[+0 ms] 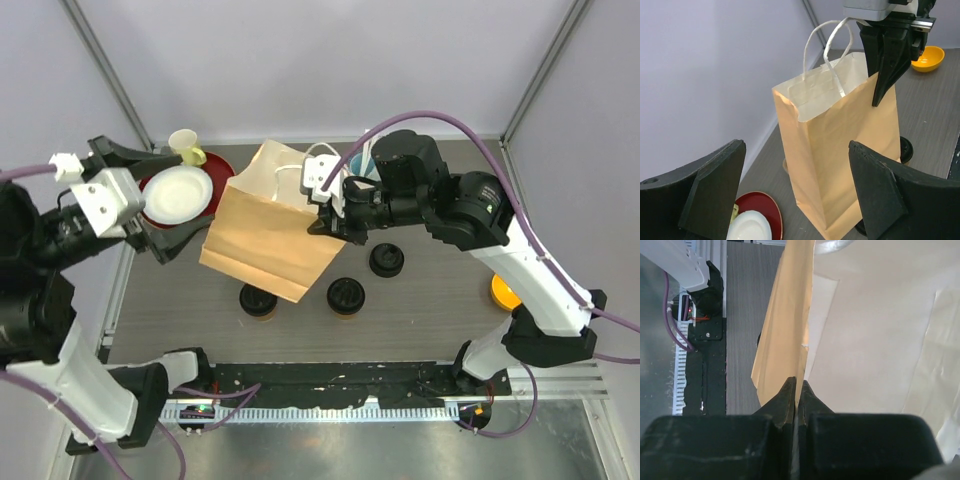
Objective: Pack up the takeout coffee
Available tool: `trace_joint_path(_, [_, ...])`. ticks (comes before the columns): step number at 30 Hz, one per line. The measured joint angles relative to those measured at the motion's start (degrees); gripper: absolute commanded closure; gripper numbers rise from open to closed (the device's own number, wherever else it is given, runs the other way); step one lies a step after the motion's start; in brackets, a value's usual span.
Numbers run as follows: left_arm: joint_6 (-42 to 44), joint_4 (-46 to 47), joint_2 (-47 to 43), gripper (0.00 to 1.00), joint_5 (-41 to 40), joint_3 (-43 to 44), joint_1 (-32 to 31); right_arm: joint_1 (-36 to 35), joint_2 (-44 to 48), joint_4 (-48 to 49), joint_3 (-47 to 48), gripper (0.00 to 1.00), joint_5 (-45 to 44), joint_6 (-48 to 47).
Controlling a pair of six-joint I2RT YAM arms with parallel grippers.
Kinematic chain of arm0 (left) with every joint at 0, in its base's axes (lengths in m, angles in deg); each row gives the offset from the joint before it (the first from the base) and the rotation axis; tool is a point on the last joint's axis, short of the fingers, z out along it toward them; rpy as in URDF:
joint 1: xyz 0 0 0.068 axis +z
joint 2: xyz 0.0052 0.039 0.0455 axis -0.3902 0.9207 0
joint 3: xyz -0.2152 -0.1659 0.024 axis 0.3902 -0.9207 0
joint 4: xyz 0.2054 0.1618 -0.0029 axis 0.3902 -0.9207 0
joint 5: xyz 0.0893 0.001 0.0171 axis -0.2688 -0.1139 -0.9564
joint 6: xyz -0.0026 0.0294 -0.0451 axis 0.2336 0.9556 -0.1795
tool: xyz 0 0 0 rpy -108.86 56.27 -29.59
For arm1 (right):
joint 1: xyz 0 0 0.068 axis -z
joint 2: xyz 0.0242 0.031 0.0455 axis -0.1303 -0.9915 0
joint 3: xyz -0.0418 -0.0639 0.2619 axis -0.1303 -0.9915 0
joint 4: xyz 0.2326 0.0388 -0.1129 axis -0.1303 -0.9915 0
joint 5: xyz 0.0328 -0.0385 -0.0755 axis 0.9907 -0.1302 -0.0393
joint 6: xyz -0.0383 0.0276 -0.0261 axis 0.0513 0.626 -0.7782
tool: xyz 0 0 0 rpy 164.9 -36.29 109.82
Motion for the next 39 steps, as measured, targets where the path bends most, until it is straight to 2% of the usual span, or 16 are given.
trace_joint_path(8, [3.8,-0.3,2.4,0.11,2.1,-4.6,0.0,-0.5,-7.4,-1.3,8.3,0.99,2.9,0.0])
trace_joint_path(13, [9.7,-0.7,2.1,0.08,1.3,-5.3,0.0,-1.8,-13.2,-2.7,14.9,0.99,3.3,-0.2])
trace_joint_path(18, [16.3,-0.7,0.6,0.08,0.4,-5.9,0.0,-2.9,-14.5,-3.5,15.5,0.99,3.3,-0.5])
trace_joint_path(26, [19.6,-0.6,-2.2,0.11,-1.2,-10.1,-1.7,-4.5,-15.4,-3.5,17.2,0.99,3.2,-2.5])
trace_joint_path(32, [20.0,-0.8,-1.4,0.22,-2.5,-14.0,-2.5,-4.5,-15.4,-3.4,17.6,0.99,3.3,-4.0])
trace_joint_path(35, [19.9,-0.8,-1.4,0.36,-3.3,-15.4,-2.9,-4.5,-15.5,-3.4,17.6,0.99,3.3,-4.7])
trace_joint_path(36, [20.0,-0.8,-1.4,0.45,-3.6,-15.8,-3.1,-4.5,-15.5,-3.3,17.6,0.99,3.4,-5.0])
trace_joint_path(38, [19.7,-1.0,-1.5,0.52,-4.0,-16.4,-3.5,-4.5,-15.6,-3.0,17.6,0.99,3.5,-5.2])
trace_joint_path(39, [19.7,-1.0,-1.7,0.62,-4.2,-16.5,-3.8,-4.5,-15.8,-2.7,17.6,0.99,3.5,-5.4])
